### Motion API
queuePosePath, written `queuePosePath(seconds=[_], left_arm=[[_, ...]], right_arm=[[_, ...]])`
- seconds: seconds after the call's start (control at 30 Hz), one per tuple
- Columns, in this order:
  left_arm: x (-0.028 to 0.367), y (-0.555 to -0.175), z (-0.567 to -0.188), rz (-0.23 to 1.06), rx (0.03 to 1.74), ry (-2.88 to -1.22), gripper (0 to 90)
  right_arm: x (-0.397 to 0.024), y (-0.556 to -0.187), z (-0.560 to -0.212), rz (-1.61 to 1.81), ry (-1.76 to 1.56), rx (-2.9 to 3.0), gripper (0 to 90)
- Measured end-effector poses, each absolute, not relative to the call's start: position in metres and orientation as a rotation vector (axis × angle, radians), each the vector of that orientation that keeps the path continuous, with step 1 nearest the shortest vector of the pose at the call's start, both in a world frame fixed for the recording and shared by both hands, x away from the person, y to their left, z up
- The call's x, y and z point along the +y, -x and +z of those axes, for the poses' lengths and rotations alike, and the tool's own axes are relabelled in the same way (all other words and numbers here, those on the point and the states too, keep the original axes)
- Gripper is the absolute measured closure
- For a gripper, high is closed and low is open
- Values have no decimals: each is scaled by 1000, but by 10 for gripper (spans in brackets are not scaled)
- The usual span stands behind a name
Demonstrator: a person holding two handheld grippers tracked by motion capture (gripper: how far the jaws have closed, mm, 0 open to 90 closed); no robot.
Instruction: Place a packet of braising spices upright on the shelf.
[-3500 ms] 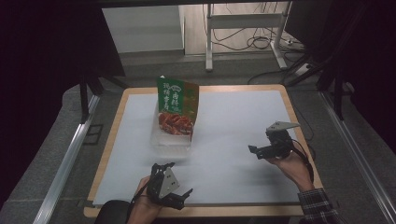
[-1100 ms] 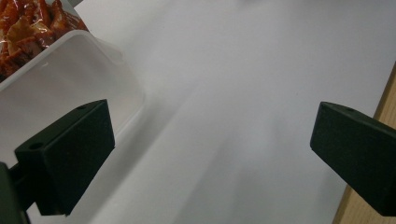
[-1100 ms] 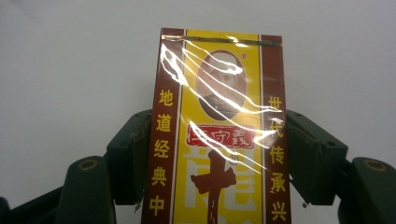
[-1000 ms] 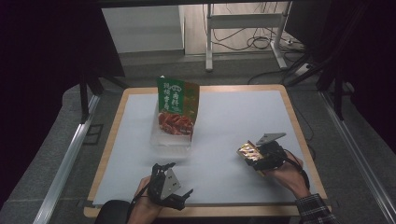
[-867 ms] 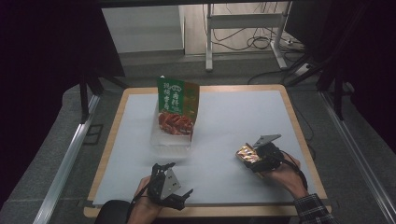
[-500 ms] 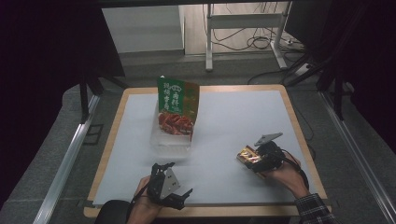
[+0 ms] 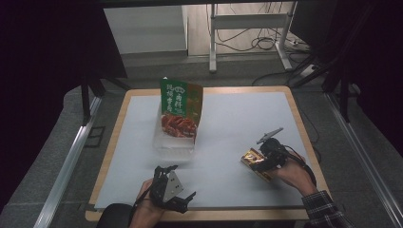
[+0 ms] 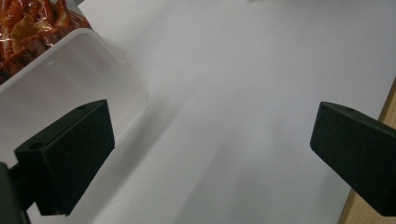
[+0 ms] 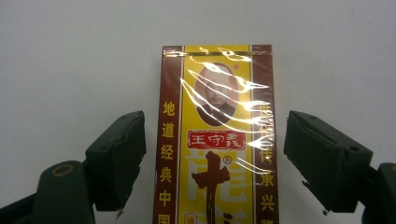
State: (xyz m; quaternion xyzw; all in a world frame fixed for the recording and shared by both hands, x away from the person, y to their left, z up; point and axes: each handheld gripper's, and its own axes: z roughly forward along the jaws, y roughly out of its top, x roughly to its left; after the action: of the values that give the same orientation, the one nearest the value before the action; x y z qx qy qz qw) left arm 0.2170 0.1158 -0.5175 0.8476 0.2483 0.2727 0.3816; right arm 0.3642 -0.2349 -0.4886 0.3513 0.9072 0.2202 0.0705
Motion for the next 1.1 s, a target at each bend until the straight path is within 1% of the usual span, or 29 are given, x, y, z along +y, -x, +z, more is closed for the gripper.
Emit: queuePosePath(seconds=[0.43, 0.57, 0.63, 0.77, 0.9, 1.1], left_arm=[[115, -217, -518, 694, 629, -2166, 0], [115, -217, -518, 694, 627, -2168, 0], [115, -217, -518, 697, 623, -2172, 0], [115, -216, -518, 699, 622, -2170, 0], [115, -216, -517, 701, 624, -2165, 0], [115, -216, -517, 705, 625, -2162, 0]], right_arm=[[-209, -381, -489, 381, -999, 2812, 251], [-204, -384, -492, 343, -990, 2830, 261], [-199, -385, -496, 302, -979, 2833, 292], [-200, -385, -496, 313, -1007, 2831, 313], [-202, -383, -494, 340, -1002, 2821, 315], [-211, -379, -482, 502, -1001, 2767, 316]])
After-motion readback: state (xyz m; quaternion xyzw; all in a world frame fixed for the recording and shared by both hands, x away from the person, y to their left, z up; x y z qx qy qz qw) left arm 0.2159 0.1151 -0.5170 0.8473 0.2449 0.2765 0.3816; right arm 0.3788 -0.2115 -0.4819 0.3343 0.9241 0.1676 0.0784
